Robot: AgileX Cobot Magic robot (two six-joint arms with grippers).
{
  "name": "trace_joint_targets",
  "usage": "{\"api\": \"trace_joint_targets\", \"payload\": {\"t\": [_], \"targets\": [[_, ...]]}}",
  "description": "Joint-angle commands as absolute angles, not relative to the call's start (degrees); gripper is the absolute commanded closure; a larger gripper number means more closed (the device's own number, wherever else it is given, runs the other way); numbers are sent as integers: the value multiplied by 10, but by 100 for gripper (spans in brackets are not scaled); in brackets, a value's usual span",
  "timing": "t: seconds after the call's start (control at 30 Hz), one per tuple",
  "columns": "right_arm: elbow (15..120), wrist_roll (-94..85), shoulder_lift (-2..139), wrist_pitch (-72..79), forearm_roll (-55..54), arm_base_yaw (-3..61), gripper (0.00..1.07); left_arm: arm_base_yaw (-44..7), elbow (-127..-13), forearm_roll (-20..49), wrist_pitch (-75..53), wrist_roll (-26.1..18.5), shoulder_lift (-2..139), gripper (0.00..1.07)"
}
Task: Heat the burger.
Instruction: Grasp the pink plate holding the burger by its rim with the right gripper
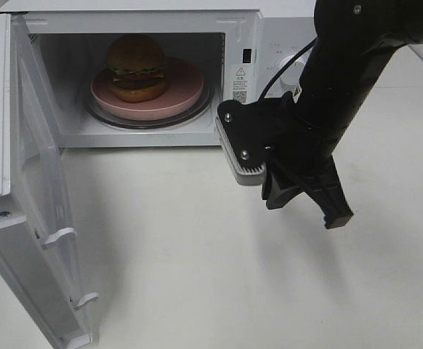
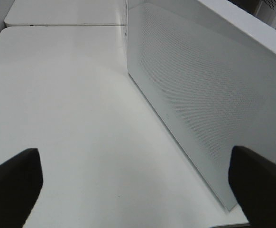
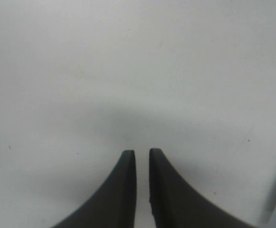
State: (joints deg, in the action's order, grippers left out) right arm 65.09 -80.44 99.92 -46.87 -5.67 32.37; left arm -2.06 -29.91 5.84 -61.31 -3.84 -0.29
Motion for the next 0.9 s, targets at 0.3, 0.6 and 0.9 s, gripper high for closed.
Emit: {"api": "trace_joint_targets", "payload": {"t": [0.3, 0.6, 0.9], "targets": [[654, -784, 993, -375, 24, 344, 38, -19, -297, 58, -614, -37, -13, 7], [654, -735, 993, -315, 56, 362, 8, -19, -297, 58, -614, -37, -13, 7], [662, -721, 995, -242, 78, 362, 9, -19, -297, 58, -614, -37, -13, 7]]}}
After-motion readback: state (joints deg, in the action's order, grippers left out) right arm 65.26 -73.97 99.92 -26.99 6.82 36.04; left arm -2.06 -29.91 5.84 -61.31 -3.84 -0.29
